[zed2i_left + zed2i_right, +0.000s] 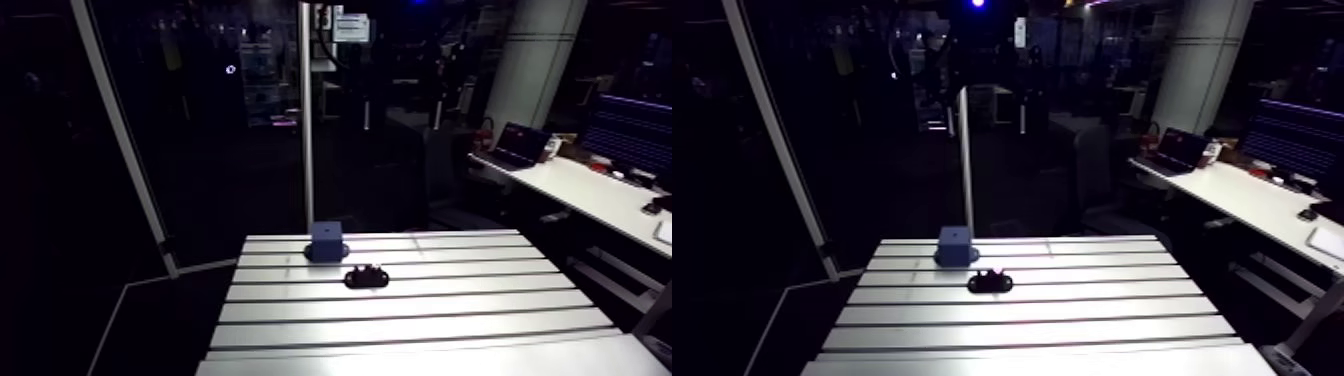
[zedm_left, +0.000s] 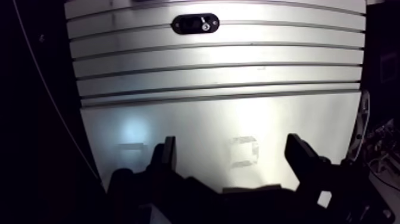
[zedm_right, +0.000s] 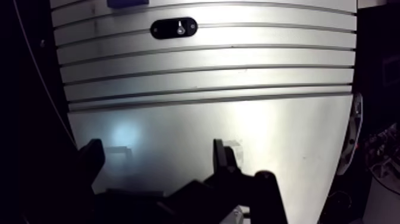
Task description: Pick up the M10 bolt and insert it into the hole until fully seated.
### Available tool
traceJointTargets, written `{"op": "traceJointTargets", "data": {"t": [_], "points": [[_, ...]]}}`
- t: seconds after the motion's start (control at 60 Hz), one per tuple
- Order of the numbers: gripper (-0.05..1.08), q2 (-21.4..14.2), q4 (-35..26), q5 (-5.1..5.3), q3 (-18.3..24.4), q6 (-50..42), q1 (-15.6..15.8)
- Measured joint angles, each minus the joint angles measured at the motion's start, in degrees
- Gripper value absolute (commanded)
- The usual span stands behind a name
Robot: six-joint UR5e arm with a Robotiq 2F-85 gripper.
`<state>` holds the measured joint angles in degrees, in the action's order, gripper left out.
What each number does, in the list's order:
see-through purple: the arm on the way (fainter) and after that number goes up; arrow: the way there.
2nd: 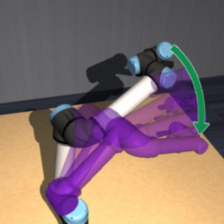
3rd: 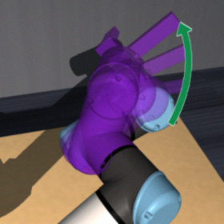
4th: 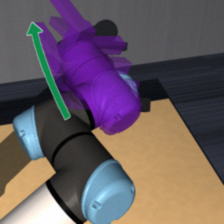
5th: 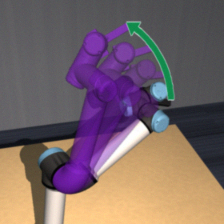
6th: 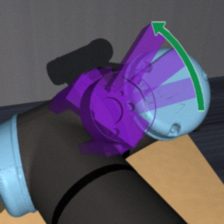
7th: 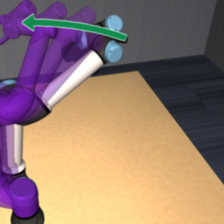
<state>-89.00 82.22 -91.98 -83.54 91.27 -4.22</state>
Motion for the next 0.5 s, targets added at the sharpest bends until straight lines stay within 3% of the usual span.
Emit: {"op": "traceJointTargets", "data": {"t": [0.5], "points": [[0.01,-0.39,0.38,-0.17,0.56,1.20,2.81]]}}
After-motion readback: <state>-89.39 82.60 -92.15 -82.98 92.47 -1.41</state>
